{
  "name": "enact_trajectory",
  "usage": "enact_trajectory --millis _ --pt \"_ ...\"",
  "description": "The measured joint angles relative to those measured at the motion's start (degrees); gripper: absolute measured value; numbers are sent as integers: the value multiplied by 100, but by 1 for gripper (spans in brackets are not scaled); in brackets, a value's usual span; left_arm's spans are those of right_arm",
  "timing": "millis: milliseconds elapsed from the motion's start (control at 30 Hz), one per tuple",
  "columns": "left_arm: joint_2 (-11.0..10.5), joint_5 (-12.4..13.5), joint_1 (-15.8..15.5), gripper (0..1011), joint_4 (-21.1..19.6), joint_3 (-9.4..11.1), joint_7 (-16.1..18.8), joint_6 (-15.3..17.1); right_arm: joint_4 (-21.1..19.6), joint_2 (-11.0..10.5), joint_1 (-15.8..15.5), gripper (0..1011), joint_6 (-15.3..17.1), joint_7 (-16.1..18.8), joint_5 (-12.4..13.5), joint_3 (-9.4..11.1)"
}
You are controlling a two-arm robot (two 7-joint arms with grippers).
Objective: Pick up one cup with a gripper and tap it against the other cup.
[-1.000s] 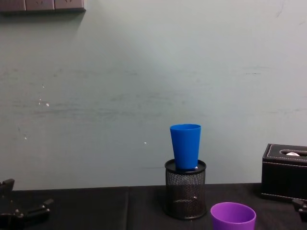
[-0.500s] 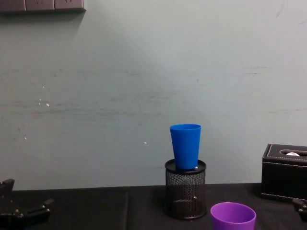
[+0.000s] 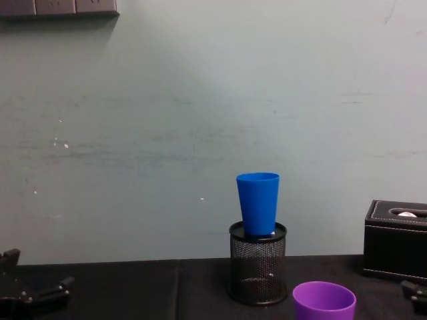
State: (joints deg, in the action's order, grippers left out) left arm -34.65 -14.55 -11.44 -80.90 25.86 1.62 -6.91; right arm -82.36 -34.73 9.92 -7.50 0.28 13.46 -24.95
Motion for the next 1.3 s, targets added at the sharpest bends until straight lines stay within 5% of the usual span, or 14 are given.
enact_trajectory --millis 367,733,1300 --pt "0 0 0 1011 0 0 0 0 -247 8 -255 1004 -197 509 263 181" --pt "0 0 0 1011 0 0 0 0 -11 183 -392 1004 -639 1217 701 304" --pt "0 0 0 1011 0 0 0 0 84 449 -526 1004 -787 1578 573 283"
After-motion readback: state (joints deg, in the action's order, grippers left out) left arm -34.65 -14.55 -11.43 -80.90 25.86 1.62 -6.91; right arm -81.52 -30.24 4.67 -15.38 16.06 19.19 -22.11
